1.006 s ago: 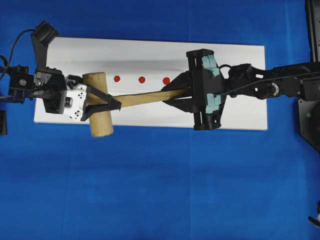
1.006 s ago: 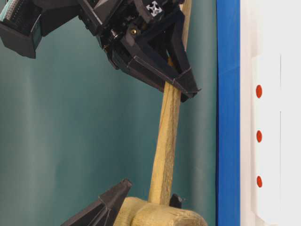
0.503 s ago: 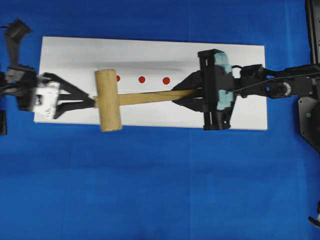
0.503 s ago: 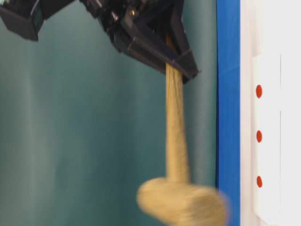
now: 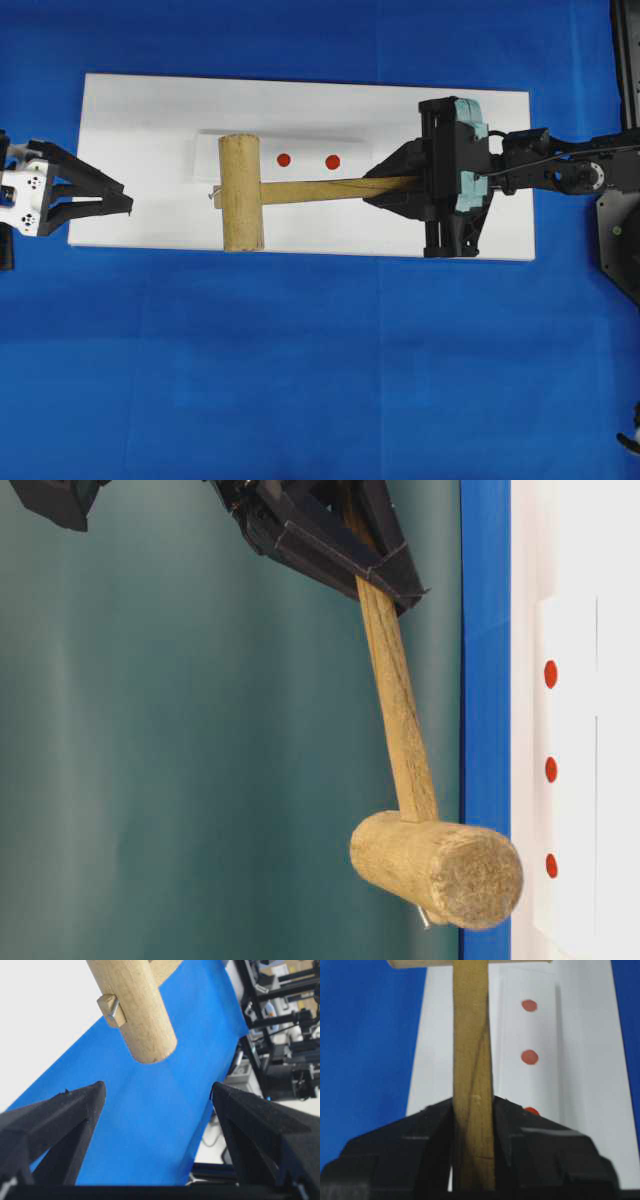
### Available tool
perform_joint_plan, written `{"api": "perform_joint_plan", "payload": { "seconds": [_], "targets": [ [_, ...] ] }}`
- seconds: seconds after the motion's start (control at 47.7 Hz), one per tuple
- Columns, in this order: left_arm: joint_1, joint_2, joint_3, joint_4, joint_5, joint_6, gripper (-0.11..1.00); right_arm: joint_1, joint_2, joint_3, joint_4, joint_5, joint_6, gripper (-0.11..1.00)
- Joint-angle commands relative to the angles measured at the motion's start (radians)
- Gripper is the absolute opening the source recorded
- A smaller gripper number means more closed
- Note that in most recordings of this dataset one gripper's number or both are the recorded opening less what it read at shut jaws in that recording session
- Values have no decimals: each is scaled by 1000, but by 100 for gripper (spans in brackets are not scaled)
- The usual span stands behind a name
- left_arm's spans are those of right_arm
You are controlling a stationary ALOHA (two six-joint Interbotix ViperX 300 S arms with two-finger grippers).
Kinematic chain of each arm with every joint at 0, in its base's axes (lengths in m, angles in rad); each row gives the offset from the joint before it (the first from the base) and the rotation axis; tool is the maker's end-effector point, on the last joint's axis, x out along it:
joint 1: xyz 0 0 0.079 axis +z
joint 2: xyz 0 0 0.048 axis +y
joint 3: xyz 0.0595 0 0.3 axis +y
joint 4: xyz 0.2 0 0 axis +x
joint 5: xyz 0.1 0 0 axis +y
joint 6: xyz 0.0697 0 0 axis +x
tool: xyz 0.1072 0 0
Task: Hit the mark with a hammer.
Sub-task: 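Release the head with the left gripper and carry the mallet below the board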
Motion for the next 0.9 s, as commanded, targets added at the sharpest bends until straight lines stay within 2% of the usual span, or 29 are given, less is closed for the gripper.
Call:
{"api": "perform_joint_plan", "payload": {
  "seconds": [0.0,0.084,0.21,0.335,0.461,0.566,0.713,0.881],
  "targets": [
    [5,6,-11,6,-3,37,92,3,-9,-29,12,-6,18,9],
    [17,8,-11,6,-3,106,91,17,-2,-34,21,-8,41,9],
    [51,8,-11,6,2,253,91,64,9,-40,34,-21,77,9],
    [83,9,-11,6,3,411,90,141,31,-44,60,-92,123,9],
    [123,14,-8,6,3,592,87,225,58,-52,86,-172,147,9],
    [150,17,-3,6,3,712,86,293,98,-71,117,-222,160,9],
    [187,15,3,6,-2,825,86,357,161,-104,163,-253,161,9],
    [206,6,9,6,-8,856,86,410,222,-144,198,-275,161,9]
  ]
}}
